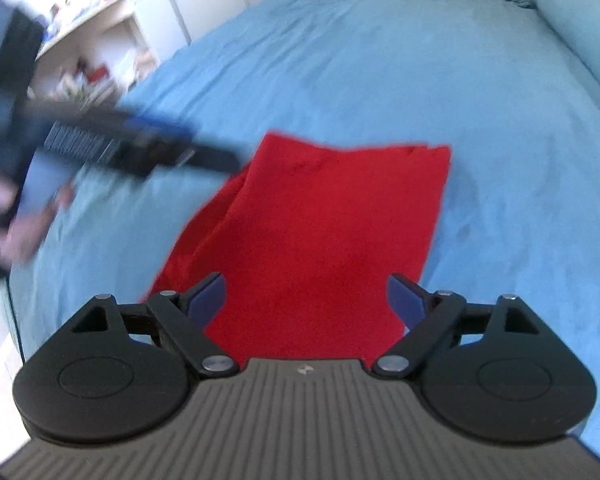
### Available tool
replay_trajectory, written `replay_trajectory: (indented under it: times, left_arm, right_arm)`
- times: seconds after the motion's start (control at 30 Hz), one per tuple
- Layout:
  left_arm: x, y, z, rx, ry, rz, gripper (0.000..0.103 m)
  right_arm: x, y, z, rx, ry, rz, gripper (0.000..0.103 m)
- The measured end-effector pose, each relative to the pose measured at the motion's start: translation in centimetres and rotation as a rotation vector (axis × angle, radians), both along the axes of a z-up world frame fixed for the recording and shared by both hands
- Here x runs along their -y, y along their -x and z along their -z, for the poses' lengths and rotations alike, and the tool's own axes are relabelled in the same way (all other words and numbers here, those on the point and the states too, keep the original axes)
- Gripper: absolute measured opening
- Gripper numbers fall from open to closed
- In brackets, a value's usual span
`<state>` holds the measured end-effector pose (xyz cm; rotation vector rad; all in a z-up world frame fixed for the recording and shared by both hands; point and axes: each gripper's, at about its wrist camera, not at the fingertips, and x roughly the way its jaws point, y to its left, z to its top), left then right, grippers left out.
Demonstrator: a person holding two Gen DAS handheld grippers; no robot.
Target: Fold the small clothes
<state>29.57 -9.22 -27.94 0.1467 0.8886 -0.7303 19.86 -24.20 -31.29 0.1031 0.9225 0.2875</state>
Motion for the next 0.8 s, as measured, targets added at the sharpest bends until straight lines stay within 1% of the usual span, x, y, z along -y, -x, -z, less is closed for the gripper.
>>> replay_trajectory:
  times: [0.07,0.17,0.2,0.3,0.33,0.4,0.47,0.53,0.6,0.67,0.7,0.73,0.77,0.8]
  left_arm:
    - [0.8,-1.1,1.9,-0.002,-0.024,0.001,0.094]
    - [1.2,-2.6,5.3,-0.024,-0.052,-0.030,0.094]
    - [1.2,-3.1,6.5,-0.046,-0.056,-0.042,0.094]
    - [0.9,-4.6,9.7,-0.148,-0.067,-0.083,0.094]
    - [0.7,-4.8,10.3,-0.156,-0.066,-0.085,0.094]
    - [1.0,-4.7,10.3,-0.134,-0.072,-0.071,0.095]
    - [1.0,-4.6,9.3,-0.136,-0.080,-0.082,0.094]
    - [0.0,-3.7,7.7,-0.122,-0.061,-0.110,0.094]
    - [-1.2,-2.1,5.5,-0.080,-0.043,-0.132,0.094]
    - [-2.5,-0.3,3.8,-0.056,-0.031,-0.136,0.093]
    - [-3.0,0.6,3.5,-0.068,-0.022,-0.121,0.093]
    - [-3.3,1.5,3.5,-0.094,-0.023,-0.100,0.090]
    - [-3.3,2.1,3.8,-0.111,-0.033,-0.087,0.083]
    - [-3.2,2.8,4.3,-0.126,-0.044,-0.075,0.080]
  right_arm:
    - [-0.6,0.4,1.3,-0.018,-0.006,-0.019,0.103]
    - [-1.0,0.5,3.1,-0.024,0.015,-0.016,0.103]
    - [-0.7,0.6,3.9,-0.032,0.017,-0.006,0.103]
    - [-0.1,0.6,6.3,-0.077,0.007,0.028,0.103]
    - [0.0,0.3,6.9,-0.093,-0.004,0.036,0.103]
    - [0.0,0.1,7.6,-0.107,-0.019,0.036,0.103]
    - [-0.2,0.1,7.5,-0.110,-0.005,0.021,0.103]
    - [-0.4,0.1,6.5,-0.111,0.006,0.012,0.103]
    - [-0.2,0.2,5.4,-0.087,0.007,0.021,0.103]
    - [0.0,0.4,4.3,-0.064,0.042,0.048,0.103]
    - [0.1,0.3,4.0,-0.056,0.066,0.067,0.103]
    - [0.3,0.0,3.9,-0.046,0.099,0.096,0.103]
    - [0.4,-0.2,3.9,-0.041,0.134,0.127,0.103]
    - [0.6,-0.7,4.0,-0.039,0.157,0.146,0.103]
